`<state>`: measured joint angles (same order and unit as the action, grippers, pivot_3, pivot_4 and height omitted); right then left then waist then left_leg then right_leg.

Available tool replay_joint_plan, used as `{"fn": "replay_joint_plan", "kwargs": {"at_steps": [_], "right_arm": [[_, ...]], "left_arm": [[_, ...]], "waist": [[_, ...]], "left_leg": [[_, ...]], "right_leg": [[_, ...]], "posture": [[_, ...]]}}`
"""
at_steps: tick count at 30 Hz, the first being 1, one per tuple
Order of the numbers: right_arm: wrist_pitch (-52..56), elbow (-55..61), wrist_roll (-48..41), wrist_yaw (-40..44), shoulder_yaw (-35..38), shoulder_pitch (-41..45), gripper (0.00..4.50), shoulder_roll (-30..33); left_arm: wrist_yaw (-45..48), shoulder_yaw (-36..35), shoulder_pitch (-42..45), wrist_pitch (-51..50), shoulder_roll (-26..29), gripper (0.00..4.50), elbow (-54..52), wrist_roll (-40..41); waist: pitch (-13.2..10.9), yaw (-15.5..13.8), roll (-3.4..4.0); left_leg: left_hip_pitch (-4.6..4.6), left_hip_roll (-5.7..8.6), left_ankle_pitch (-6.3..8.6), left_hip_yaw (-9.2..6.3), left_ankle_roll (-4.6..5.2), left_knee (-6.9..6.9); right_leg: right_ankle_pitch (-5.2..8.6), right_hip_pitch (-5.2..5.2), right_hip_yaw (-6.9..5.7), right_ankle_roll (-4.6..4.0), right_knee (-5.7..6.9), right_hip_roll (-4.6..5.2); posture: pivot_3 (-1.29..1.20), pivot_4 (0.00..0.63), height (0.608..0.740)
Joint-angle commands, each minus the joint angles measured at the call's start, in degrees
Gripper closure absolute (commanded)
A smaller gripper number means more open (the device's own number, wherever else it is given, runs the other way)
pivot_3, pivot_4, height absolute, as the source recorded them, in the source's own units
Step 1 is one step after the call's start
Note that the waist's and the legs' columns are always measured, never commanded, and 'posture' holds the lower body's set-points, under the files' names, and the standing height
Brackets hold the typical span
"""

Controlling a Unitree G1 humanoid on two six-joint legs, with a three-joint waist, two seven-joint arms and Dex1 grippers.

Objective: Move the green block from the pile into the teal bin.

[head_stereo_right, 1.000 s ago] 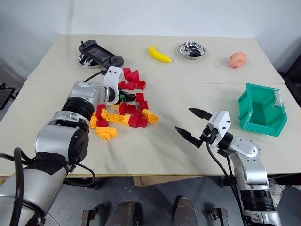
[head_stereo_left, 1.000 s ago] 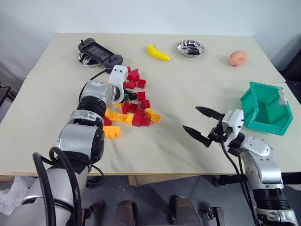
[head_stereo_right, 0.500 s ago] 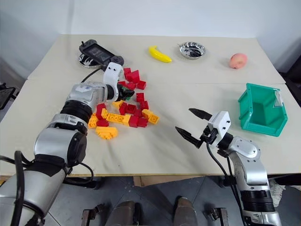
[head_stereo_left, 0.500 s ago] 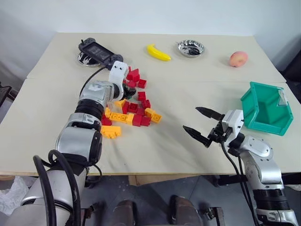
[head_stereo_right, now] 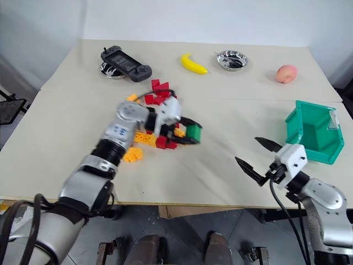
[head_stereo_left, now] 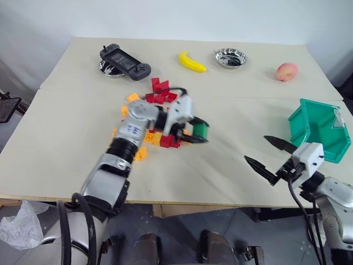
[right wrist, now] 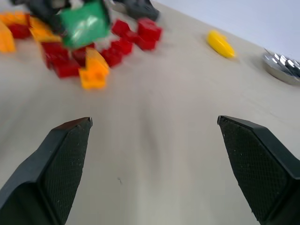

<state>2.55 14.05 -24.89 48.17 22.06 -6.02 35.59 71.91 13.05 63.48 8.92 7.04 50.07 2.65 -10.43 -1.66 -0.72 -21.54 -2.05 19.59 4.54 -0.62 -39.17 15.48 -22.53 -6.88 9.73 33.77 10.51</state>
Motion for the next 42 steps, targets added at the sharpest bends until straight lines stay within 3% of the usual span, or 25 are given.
{"fn": "replay_joint_plan", "kwargs": {"at_steps": [1, 8, 11, 16, 22, 27, 33, 41, 42], "right_arm": [[0.76, 4.63, -2.10, -1.23, 4.83, -3.62, 0.00, 0.82], [4.19, 10.55, -2.98, -3.99, 4.95, -7.82, 0.00, 0.21], [6.83, 11.15, -3.75, -4.32, 4.34, -5.85, 0.00, 1.42], [16.54, 11.94, -8.14, -0.91, -0.17, 0.48, 0.00, 7.32], [24.46, 6.92, -5.67, 3.85, -12.29, 14.17, 0.00, 13.81], [22.32, -1.03, 1.57, 10.91, -23.03, 24.07, 0.00, 16.27], [22.10, -7.44, 7.79, 15.69, -31.14, 30.02, 0.00, 16.17], [14.47, -19.48, 12.29, 14.65, -32.58, 35.35, 0.00, 7.78], [13.96, -20.00, 12.29, 14.86, -32.32, 35.44, 0.18, 7.27]], "left_arm": [[-3.79, -0.01, 1.69, 1.19, -3.84, 2.36, 3.19, -0.82], [-9.73, -1.72, 2.11, 3.87, -7.31, 0.09, 6.33, -1.12], [-8.60, -3.90, 0.52, 4.90, -5.19, 0.04, 4.07, 0.71], [-0.22, -8.29, -9.34, 1.34, 3.05, 0.04, -12.77, 8.80], [3.71, -10.78, -26.38, -2.30, 16.92, 0.04, -35.32, 13.17], [2.13, -14.27, -37.50, -12.50, 26.13, 0.04, -52.23, 19.00], [-0.34, -14.73, -46.56, -16.98, 29.82, 0.04, -60.35, 20.80], [-3.20, -11.91, -46.28, -15.67, 27.76, 0.04, -60.63, 20.10], [-3.35, -11.77, -46.13, -15.56, 27.64, 0.01, -60.48, 20.10]], "waist": [[0.00, 0.05, 0.00], [0.02, 0.31, 0.03], [0.02, 0.31, 0.04], [0.09, 0.78, 0.18], [0.10, 1.40, 0.20], [0.10, 0.59, 0.20], [0.10, 0.34, 0.20], [0.10, 0.49, 0.20], [0.10, 0.50, 0.20]], "left_leg": [[-0.01, 0.00, 0.00, 0.00, 0.01, 0.00], [0.05, -0.01, 0.01, 0.00, 0.02, -0.02], [0.05, -0.01, 0.01, -0.01, 0.02, -0.03], [0.07, -0.04, 0.00, -0.03, 0.01, 0.00], [0.07, -0.06, 0.00, -0.06, 0.01, -0.05], [0.02, -0.06, 0.01, -0.14, 0.02, -0.11], [0.01, -0.06, 0.03, -0.12, 0.04, -0.13], [0.01, -0.06, 0.02, -0.08, 0.02, -0.14], [0.01, -0.06, 0.02, -0.08, 0.02, -0.13]], "right_leg": [[0.00, 0.00, 0.00, 0.00, -0.01, 0.00], [0.00, -0.01, 0.04, 0.00, 0.03, 0.01], [0.00, 0.00, 0.04, -0.01, 0.04, 0.01], [0.00, -0.04, 0.05, -0.02, 0.09, 0.00], [0.00, -0.02, 0.05, -0.03, 0.09, 0.00], [0.01, 0.00, 0.00, -0.03, 0.10, 0.02], [0.01, 0.00, 0.00, -0.03, 0.10, 0.02], [0.01, -0.01, -0.01, -0.03, 0.11, 0.02], [0.01, -0.01, -0.01, -0.03, 0.10, 0.02]], "posture": [[0.00, 0.150, 0.740], [0.00, 0.150, 0.740], [0.00, 0.150, 0.740], [0.00, 0.150, 0.740], [0.00, 0.150, 0.740], [0.00, 0.150, 0.740], [0.00, 0.150, 0.740], [0.00, 0.150, 0.740], [0.00, 0.150, 0.740]]}}
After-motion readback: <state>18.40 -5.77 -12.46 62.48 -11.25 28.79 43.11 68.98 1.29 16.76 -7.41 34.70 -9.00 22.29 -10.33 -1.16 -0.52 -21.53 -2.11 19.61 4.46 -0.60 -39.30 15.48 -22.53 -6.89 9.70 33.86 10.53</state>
